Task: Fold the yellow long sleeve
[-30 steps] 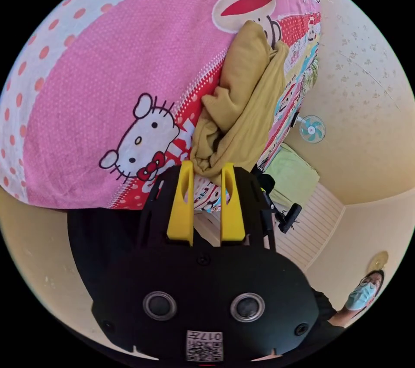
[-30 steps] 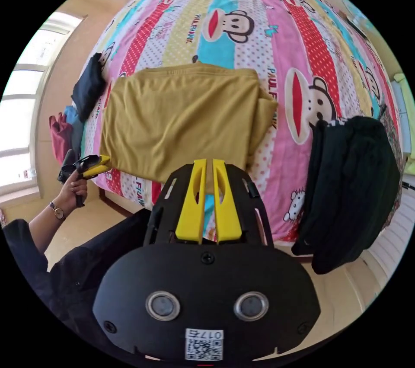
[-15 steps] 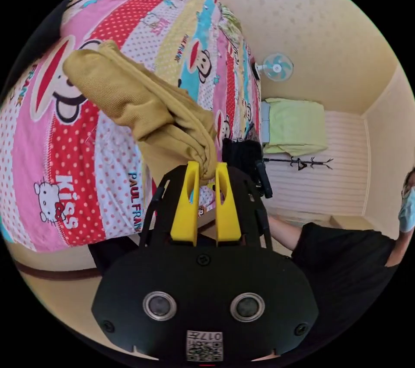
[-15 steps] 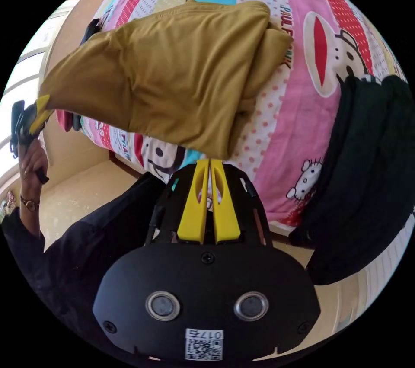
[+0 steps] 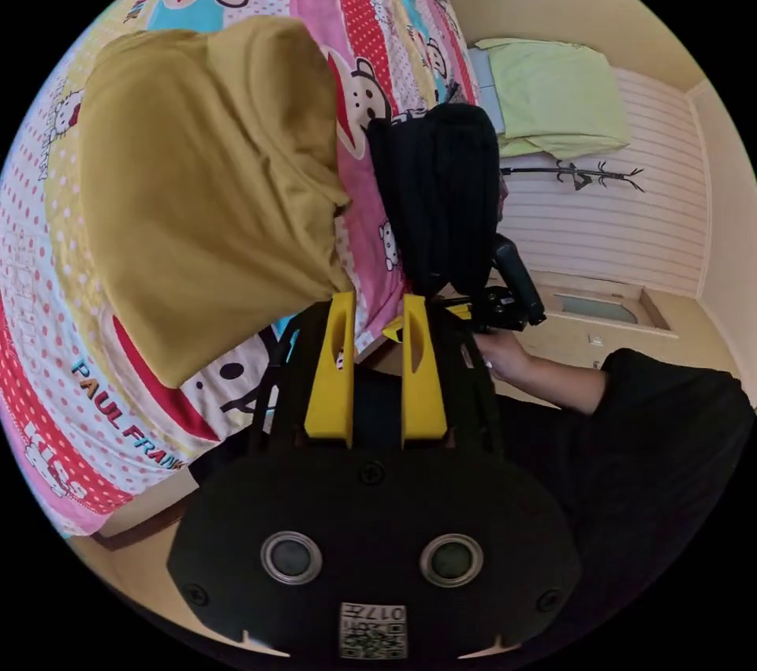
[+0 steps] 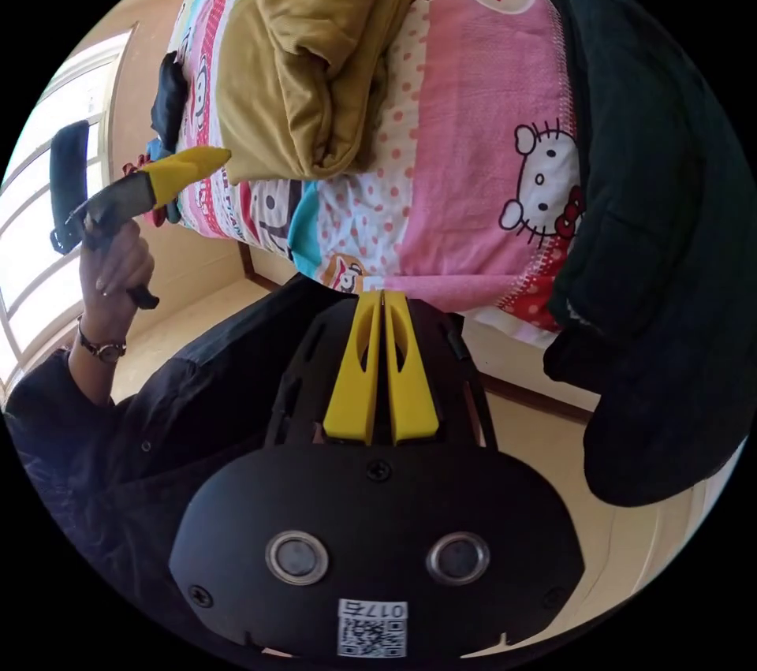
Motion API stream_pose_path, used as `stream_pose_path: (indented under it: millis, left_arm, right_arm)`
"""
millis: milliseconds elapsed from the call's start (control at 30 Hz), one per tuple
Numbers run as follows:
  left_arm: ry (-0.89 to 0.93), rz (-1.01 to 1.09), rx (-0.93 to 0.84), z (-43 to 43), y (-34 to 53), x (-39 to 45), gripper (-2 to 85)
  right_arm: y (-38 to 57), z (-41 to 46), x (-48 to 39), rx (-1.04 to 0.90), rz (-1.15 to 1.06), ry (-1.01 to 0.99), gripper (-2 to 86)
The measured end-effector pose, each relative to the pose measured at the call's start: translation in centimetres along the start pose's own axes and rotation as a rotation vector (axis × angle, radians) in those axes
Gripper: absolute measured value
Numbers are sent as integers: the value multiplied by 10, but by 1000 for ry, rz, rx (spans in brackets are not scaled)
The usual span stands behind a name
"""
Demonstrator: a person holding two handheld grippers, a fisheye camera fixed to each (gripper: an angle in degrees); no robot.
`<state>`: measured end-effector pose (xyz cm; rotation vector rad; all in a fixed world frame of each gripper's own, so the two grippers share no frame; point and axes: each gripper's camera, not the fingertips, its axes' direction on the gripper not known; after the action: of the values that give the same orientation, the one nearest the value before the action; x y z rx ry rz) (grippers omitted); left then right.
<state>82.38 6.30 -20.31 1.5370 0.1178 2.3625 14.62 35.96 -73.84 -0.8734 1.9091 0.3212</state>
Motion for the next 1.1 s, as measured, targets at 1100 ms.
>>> stream_pose_path:
  millis: [1100]
  left_arm:
    - [616,-407,81,-98,76,-102,53]
  right_arm:
    - [7,96,-7,614,443,-1377,85]
